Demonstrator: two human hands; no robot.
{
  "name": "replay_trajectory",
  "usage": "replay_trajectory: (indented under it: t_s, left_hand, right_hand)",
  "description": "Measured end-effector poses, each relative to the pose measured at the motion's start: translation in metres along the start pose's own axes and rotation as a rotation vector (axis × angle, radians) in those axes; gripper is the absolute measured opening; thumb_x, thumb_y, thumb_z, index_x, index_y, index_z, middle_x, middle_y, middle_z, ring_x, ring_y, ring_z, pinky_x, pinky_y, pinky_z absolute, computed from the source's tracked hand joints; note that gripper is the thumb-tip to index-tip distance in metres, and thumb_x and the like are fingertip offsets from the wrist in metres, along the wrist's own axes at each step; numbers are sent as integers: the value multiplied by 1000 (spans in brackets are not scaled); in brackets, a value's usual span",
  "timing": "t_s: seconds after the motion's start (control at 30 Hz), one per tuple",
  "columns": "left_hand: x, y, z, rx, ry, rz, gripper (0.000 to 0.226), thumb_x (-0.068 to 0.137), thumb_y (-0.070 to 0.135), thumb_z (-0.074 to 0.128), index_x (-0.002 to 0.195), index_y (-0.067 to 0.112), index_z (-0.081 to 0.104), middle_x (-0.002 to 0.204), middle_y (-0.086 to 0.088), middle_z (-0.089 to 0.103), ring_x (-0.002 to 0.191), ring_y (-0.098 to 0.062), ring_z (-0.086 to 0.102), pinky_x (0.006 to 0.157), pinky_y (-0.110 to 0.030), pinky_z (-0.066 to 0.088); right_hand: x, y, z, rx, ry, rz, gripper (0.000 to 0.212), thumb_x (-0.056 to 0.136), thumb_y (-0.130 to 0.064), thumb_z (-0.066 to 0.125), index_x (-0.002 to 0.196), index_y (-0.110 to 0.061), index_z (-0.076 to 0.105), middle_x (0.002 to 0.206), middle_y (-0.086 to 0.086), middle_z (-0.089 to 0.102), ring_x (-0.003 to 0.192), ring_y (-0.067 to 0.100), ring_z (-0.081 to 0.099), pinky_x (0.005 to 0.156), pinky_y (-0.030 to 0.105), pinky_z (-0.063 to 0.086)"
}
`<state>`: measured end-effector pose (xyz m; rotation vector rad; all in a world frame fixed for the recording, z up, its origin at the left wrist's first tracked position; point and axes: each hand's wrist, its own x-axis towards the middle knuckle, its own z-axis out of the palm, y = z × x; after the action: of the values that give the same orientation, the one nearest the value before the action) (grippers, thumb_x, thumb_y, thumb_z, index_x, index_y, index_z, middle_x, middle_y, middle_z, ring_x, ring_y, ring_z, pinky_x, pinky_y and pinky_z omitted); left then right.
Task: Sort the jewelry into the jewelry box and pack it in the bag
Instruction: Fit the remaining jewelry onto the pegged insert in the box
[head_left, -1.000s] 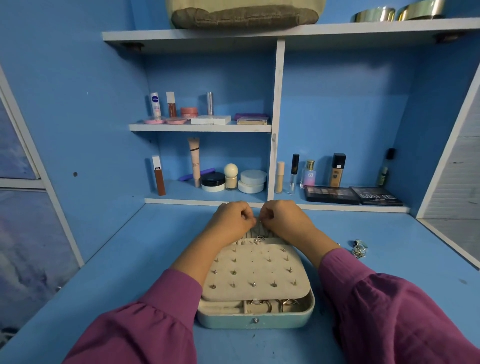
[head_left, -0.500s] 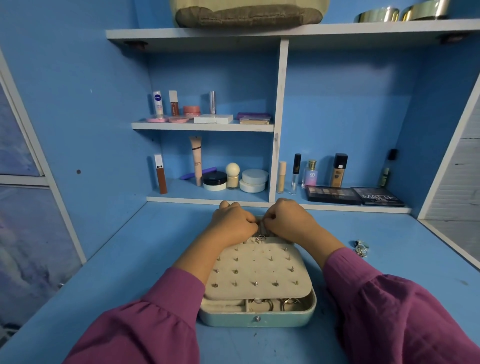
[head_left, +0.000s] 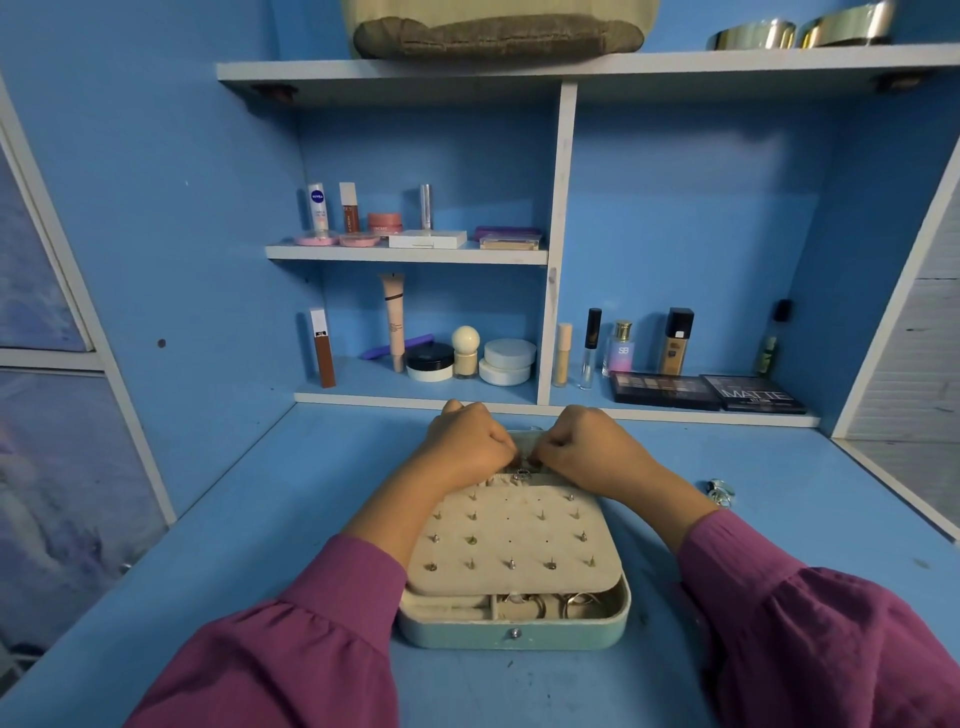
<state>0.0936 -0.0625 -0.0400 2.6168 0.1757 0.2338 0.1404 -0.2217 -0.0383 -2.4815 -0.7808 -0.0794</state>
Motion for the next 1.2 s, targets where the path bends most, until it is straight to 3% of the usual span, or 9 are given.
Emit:
replay_trajectory:
  t_s: [0.1,0.2,0.37,0.47,0.73,0.93,1.1,1.2]
  left_hand:
    - [-1,0,0,23,-4,10,27,85,21,51,84,18,77,95,-1,60,97,-17,35,76,-27,33]
    - [-1,-1,0,48,9,32,27,88,22,50,88,21,77,98,3,56,100,-17,35,79,-28,34]
    - [0,-2,1,61,28,35,26,88,26,52,88,21,77,101,5,55,105,-18,37,90,-34,39]
    - [-1,-2,0,57,9,29,25,88,26,52,91,24,77,101,5,54,106,-18,37,89,-30,37]
    - [-5,2,-2,93,-55,26,30,91,31,49,113,40,68,99,8,51,114,-21,35,96,-33,36]
    - [-5,3,-2,157,-86,31,34,93,33,46,122,38,63,107,4,52,115,-23,34,94,-34,36]
    - [-5,3,-3,127,-68,43,31,91,28,46,107,33,71,97,5,50,108,-21,35,89,-34,38]
    - [-3,1,-2,84,-47,24,29,88,22,46,75,27,71,95,2,52,104,-20,37,86,-33,40]
  right_hand:
    - [-1,2,1,-50,12,-61,22,84,-23,58,75,-14,76,79,-3,54,78,17,55,61,32,46]
    - [-3,1,-2,-33,65,-110,22,87,-22,57,93,-20,78,92,-4,51,92,15,51,78,35,48]
    - [-2,4,-1,-123,23,-120,25,88,-28,53,94,-22,77,94,-7,49,98,17,45,84,32,41]
    - [-1,5,0,-194,10,-116,29,90,-31,49,99,-24,75,97,-5,51,98,18,45,82,31,38]
    - [3,3,0,-234,-66,-72,37,94,-33,38,119,-37,65,108,0,50,102,19,42,90,33,36]
    - [4,1,0,-235,-76,-58,39,95,-29,35,117,-31,67,112,3,50,105,21,41,90,34,35]
    - [3,3,-1,-152,-35,-38,35,93,-28,39,101,-24,73,100,-5,45,104,18,41,89,33,35]
    - [3,5,-1,-108,-14,-45,34,92,-27,41,100,-22,74,97,-8,45,102,16,41,87,31,34]
